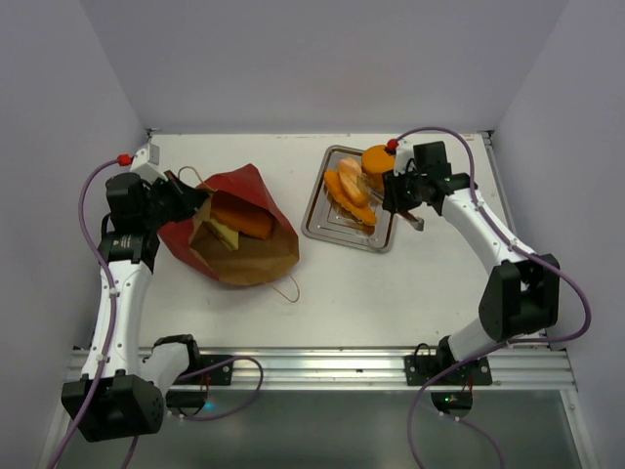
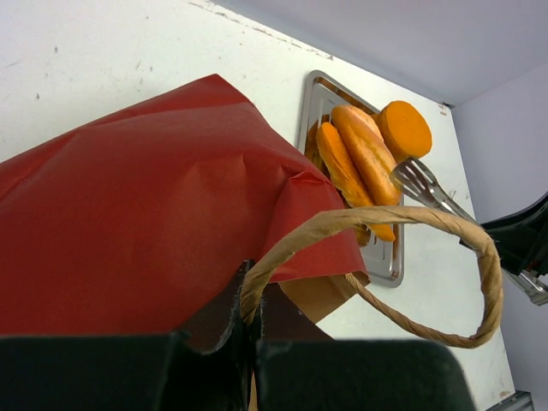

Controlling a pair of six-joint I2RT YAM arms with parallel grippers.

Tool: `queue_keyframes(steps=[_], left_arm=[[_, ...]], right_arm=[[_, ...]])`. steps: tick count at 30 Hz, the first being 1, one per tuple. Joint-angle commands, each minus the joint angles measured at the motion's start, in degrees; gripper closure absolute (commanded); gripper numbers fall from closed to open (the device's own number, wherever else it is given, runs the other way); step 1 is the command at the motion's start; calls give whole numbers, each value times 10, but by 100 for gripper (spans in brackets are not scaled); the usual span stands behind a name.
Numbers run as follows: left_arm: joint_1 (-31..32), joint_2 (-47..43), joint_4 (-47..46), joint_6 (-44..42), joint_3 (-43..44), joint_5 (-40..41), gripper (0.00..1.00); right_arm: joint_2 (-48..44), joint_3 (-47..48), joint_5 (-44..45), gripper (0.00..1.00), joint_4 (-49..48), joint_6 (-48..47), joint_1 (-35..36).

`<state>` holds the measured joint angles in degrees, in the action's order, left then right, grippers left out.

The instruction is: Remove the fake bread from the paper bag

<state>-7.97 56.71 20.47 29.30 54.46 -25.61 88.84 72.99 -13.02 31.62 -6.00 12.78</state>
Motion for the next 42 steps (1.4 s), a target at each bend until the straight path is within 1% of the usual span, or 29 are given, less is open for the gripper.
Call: queue_keyframes(steps=[1,17,19,20,22,24,27,29,30,31,32,33,34,36,37,39,40,41,42], left_arm=[[-4,-5,-1,-12,7,-15,100],[-4,-1,2,-14,16,-17,100],[-4,0,2,-13,18,-18,100],[-3,0,3,-13,19,-18,100],[-3,1,2,-11,20,-18,100],[-3,2,2,-9,21,-18,100],[-3,5,0,-5,24,-18,100],[-3,6,-1,-3,27,-17,100],[-4,8,-1,-3,28,-16,100],[-3,9,-1,-2,29,-15,100],[-3,8,0,-1,31,-14,100],[-3,9,0,-1,33,-13,100],[-3,10,0,-1,34,-12,100],[-3,11,3,1,38,-10,100],[-3,12,4,1,39,-10,100],[-3,12,7,1,42,-8,100],[-3,12,8,1,42,-6,100],[-3,12,10,4,42,-5,100],[-3,11,9,5,39,-5,100]], right_arm=[[-35,20,-15,62,-22,-2,-3],[-65,38,-38,60,-3,-13,-4],[-74,38,-58,61,-2,-31,-4],[-88,38,-85,61,-2,-40,-4],[-102,44,-123,62,14,-85,-4],[-122,56,-176,63,44,-133,0],[-149,76,-211,64,98,-209,18],[-159,88,-219,64,139,-262,48],[-168,91,-208,64,153,-278,66],[-171,91,-195,64,163,-292,113],[-175,89,-185,64,178,-315,138],[-179,87,-161,64,180,-321,167],[-181,84,-146,65,181,-325,224],[-176,79,-108,64,172,-324,280],[-164,80,-71,64,165,-320,321],[-137,81,-30,65,142,-309,353],[-127,80,-1,65,129,-307,384],[-118,73,60,65,104,-308,401],[-109,67,103,65,80,-304,420]])
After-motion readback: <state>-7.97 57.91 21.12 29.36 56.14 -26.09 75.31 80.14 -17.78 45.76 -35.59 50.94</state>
